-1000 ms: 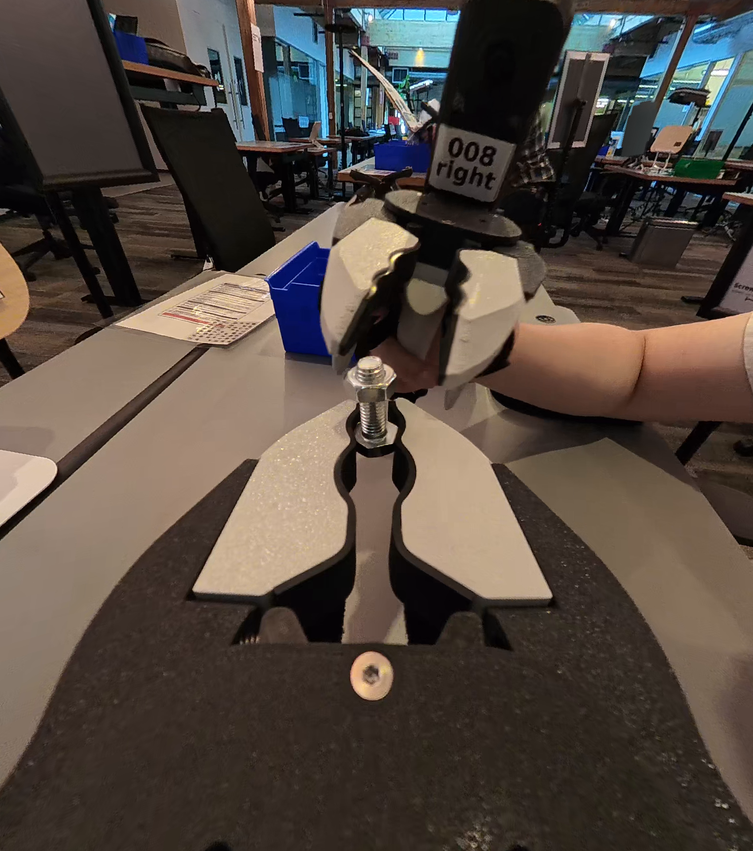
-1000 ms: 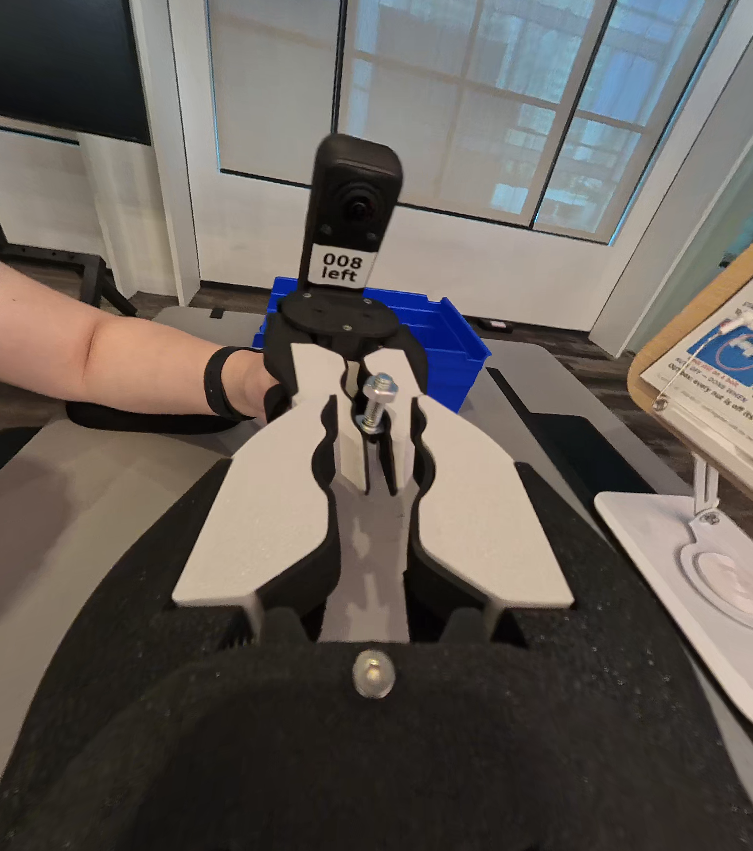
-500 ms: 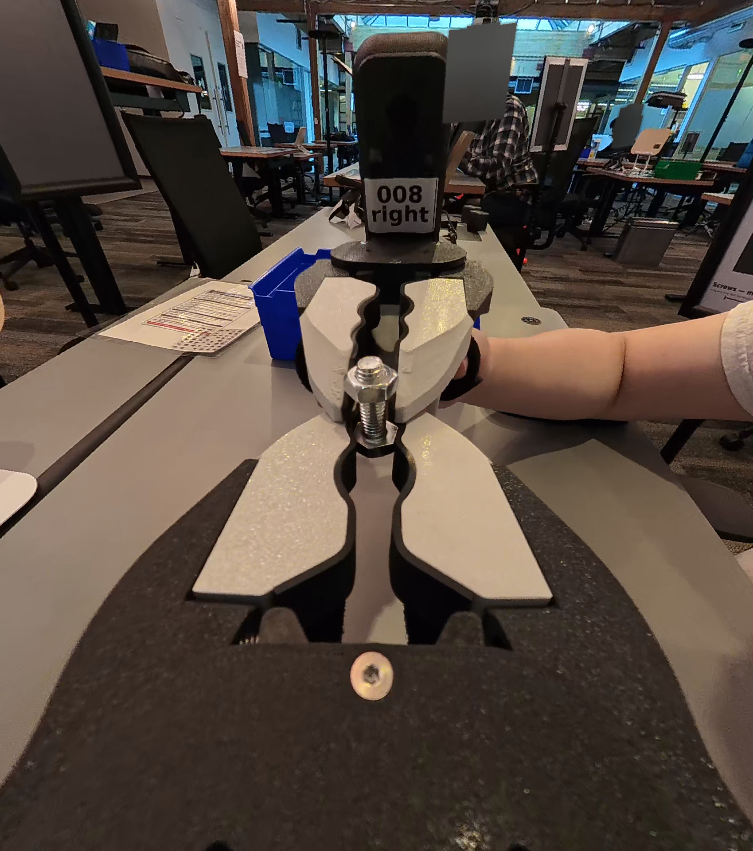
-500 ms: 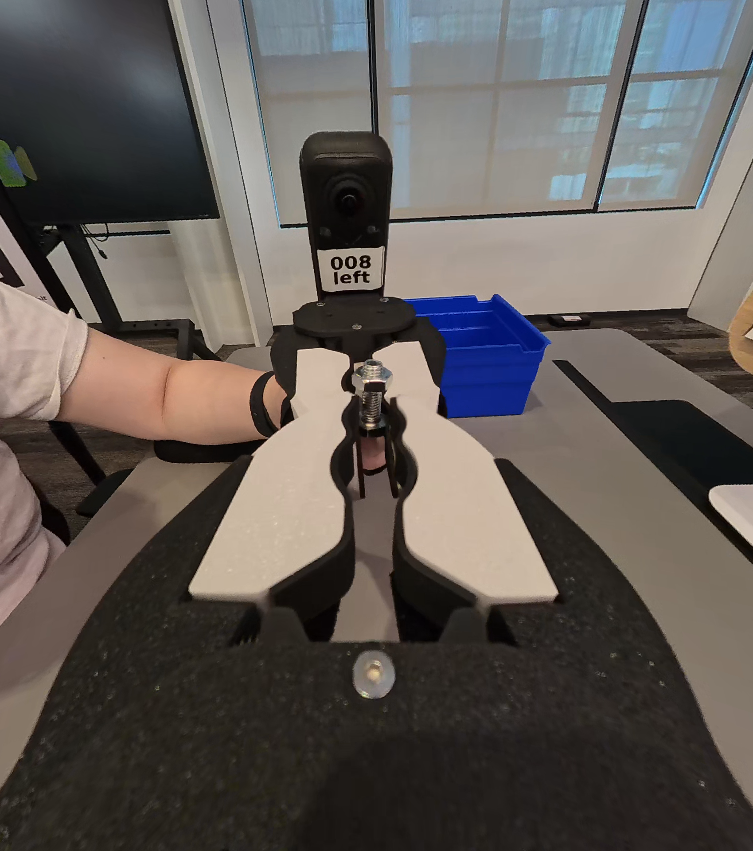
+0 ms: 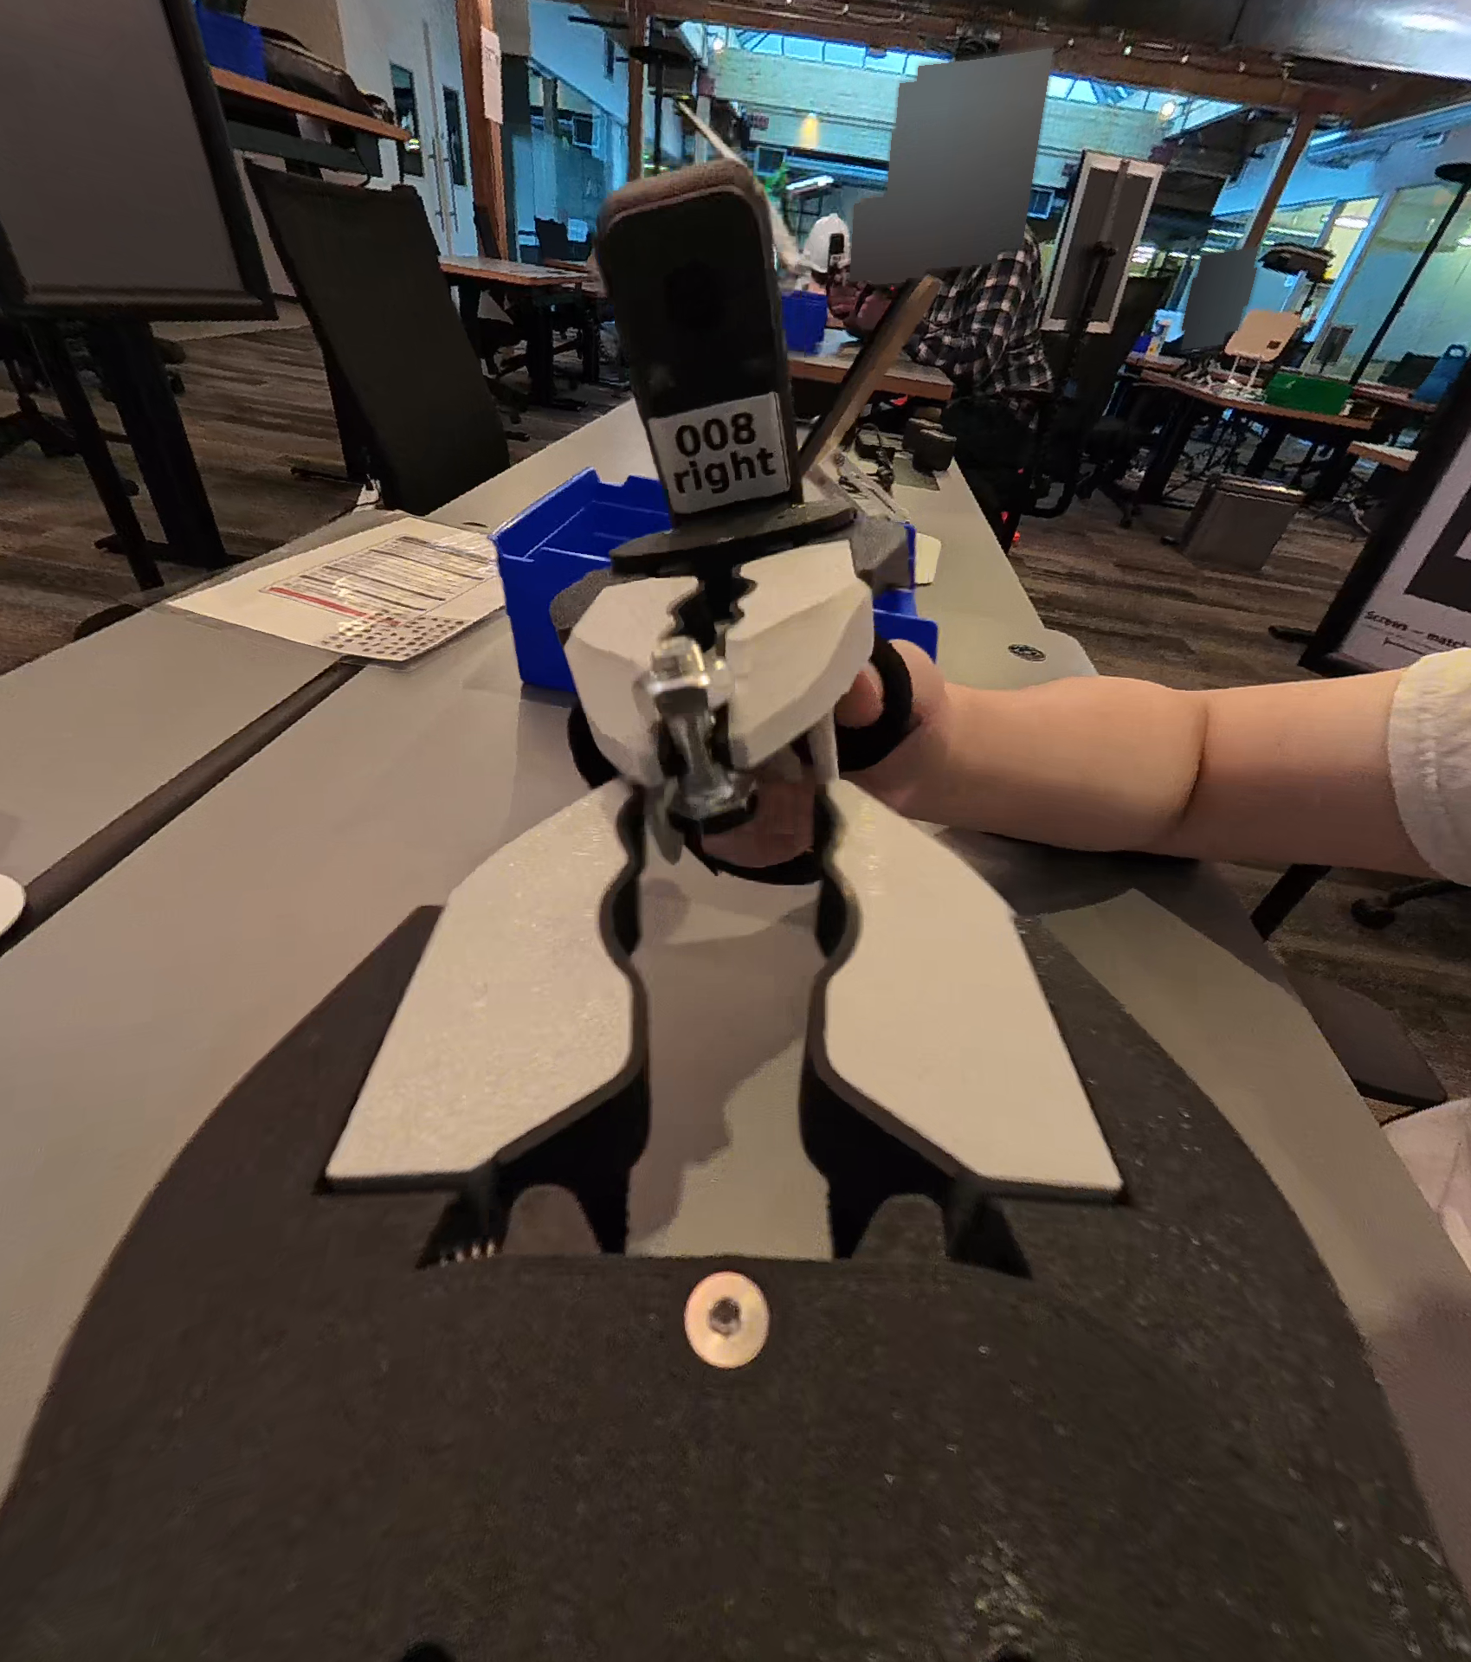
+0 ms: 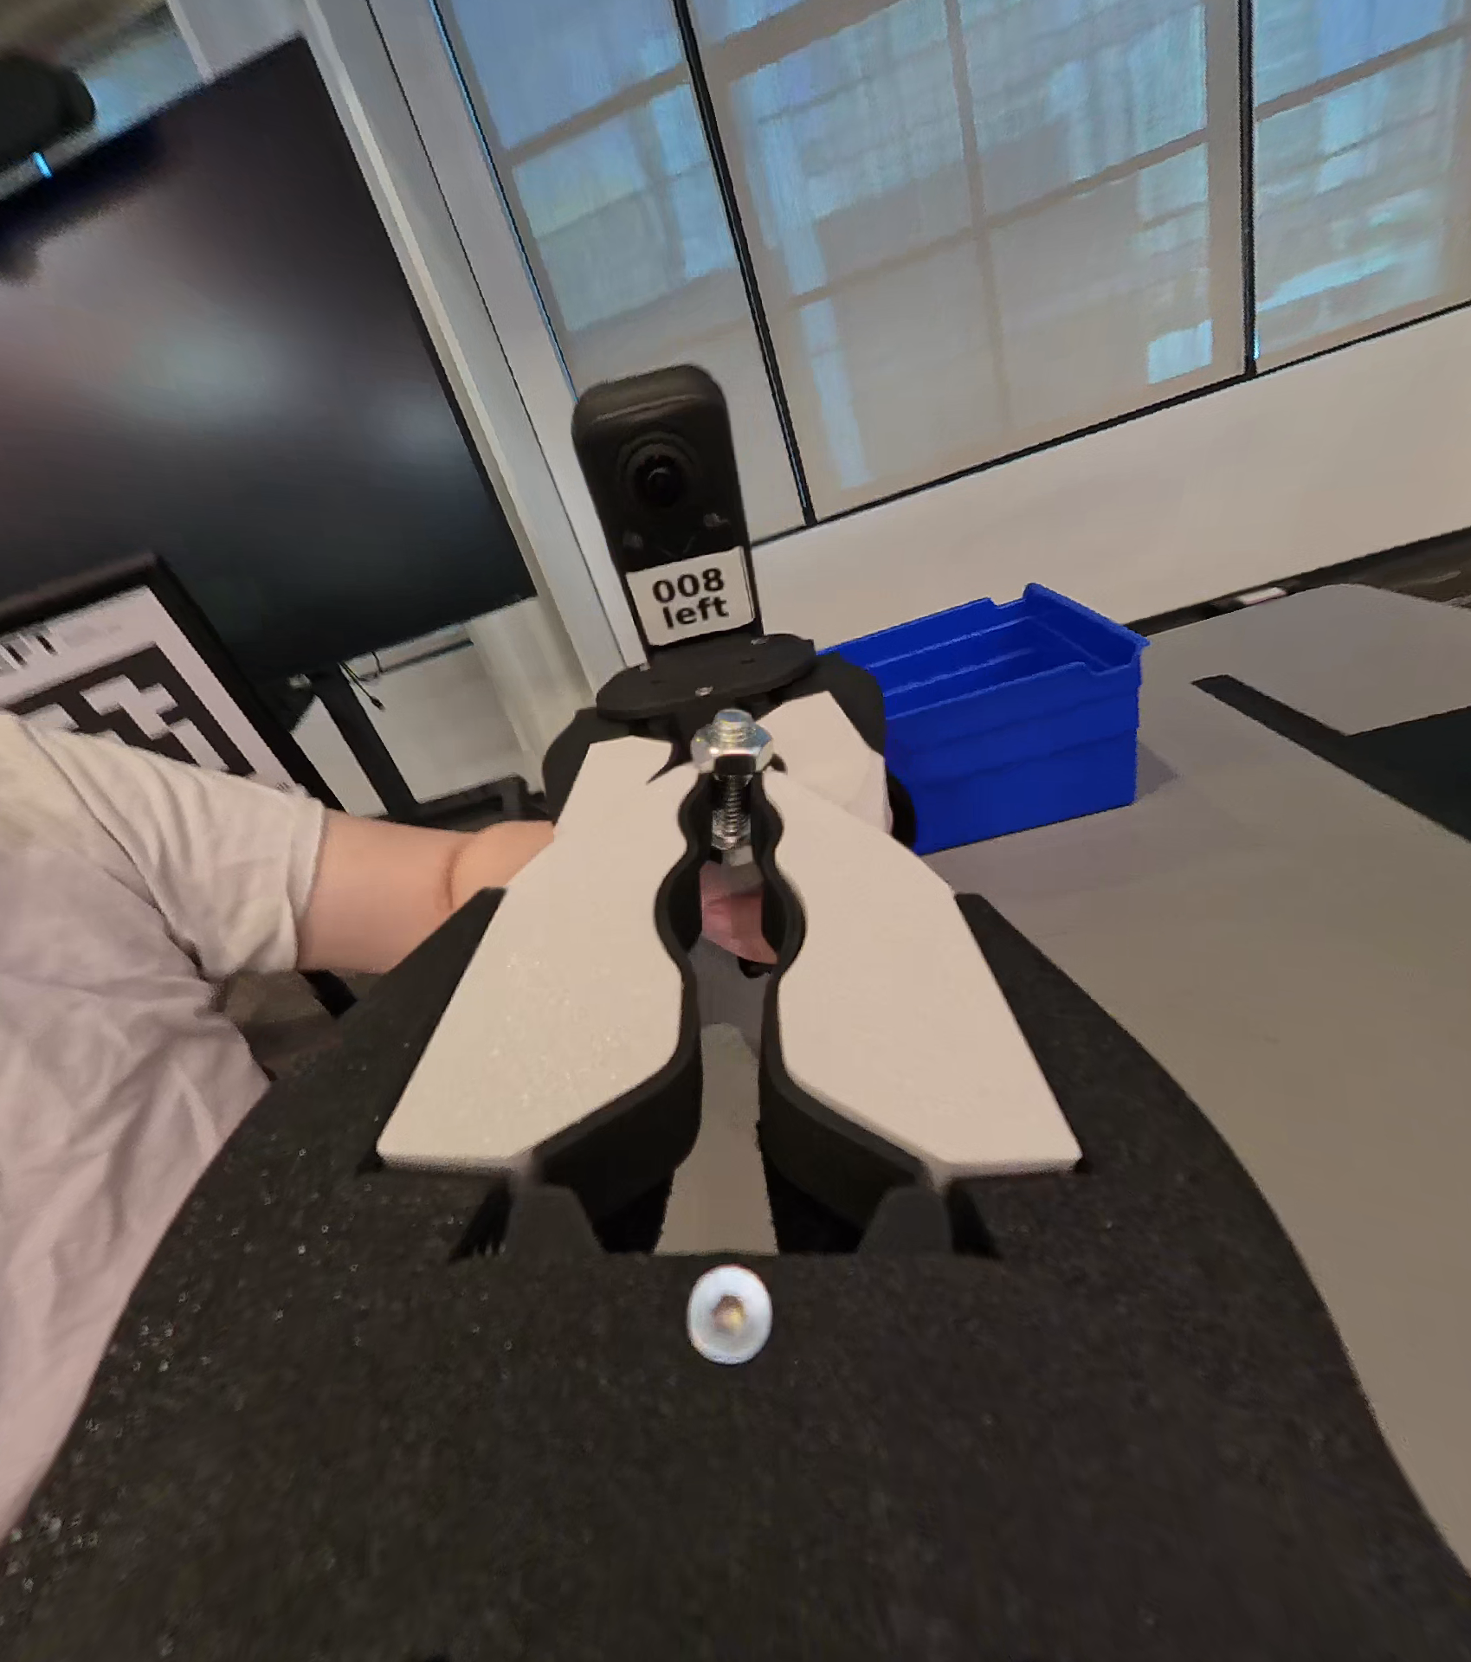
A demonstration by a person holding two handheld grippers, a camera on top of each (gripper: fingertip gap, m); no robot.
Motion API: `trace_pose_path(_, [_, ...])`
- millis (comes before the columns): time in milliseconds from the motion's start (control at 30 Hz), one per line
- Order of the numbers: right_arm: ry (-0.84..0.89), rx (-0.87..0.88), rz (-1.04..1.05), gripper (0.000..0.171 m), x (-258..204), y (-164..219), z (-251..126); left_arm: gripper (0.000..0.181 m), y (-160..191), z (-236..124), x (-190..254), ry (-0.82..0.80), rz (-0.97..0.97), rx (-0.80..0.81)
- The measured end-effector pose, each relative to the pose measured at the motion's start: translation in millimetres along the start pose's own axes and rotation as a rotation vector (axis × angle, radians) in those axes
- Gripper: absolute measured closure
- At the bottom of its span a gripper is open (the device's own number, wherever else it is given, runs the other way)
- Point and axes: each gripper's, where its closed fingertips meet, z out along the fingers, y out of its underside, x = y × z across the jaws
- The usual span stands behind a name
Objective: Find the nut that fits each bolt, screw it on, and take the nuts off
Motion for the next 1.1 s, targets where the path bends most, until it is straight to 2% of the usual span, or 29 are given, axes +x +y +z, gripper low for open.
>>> trace_pose_path(33, [-0.007, 0.016, 0.033, 0.164, 3, -3, -3, 0.139, 2, 0, -2, -0.010, -0.004, -0.011])
trace_pose_path(100, [-0.017, 0.053, 0.085, 0.164, 9, -10, -12, 0.135, 7, 1, -6, -0.024, -0.005, -0.039])
trace_pose_path(233, [-0.070, 0.132, 0.186, 0.164, 13, -25, -28, 0.140, 14, 2, -10, -0.027, -0.034, -0.058])
trace_pose_path(333, [-0.092, 0.126, 0.203, 0.164, 12, -26, -31, 0.143, 19, 3, -14, -0.030, -0.051, -0.077])
trace_pose_path(500, [-0.092, 0.032, 0.170, 0.164, 4, -20, -28, 0.146, 33, 7, -16, -0.042, -0.034, -0.144])
trace_pose_path(633, [0.130, -0.191, 0.006, 0.164, -5, -37, -50, 0.146, 38, 8, -14, -0.063, 0.005, -0.197])
trace_pose_path(700, [0.349, -0.304, -0.052, 0.164, -4, -56, -87, 0.146, 33, 10, -7, -0.043, 0.004, -0.187])
trace_pose_path(733, [0.524, -0.379, -0.104, 0.164, 4, -62, -118, 0.146, 31, 11, -4, -0.034, 0.006, -0.191])
trace_pose_path(800, [0.913, -0.560, -0.130, 0.164, 26, -65, -201, 0.146, 28, 11, -1, -0.026, 0.017, -0.200])
trace_pose_path(867, [1.147, -0.700, 0.046, 0.164, 32, -50, -282, 0.147, 24, 11, 2, -0.014, 0.015, -0.195])
trace_pose_path(1000, [1.279, -0.841, 0.477, 0.164, 32, 9, -386, 0.148, 12, 8, 4, -0.005, -0.001, -0.175])
trace_pose_path(1100, [1.321, -0.919, 0.656, 0.163, 35, 49, -428, 0.149, 6, 5, 2, -0.009, -0.011, -0.150])
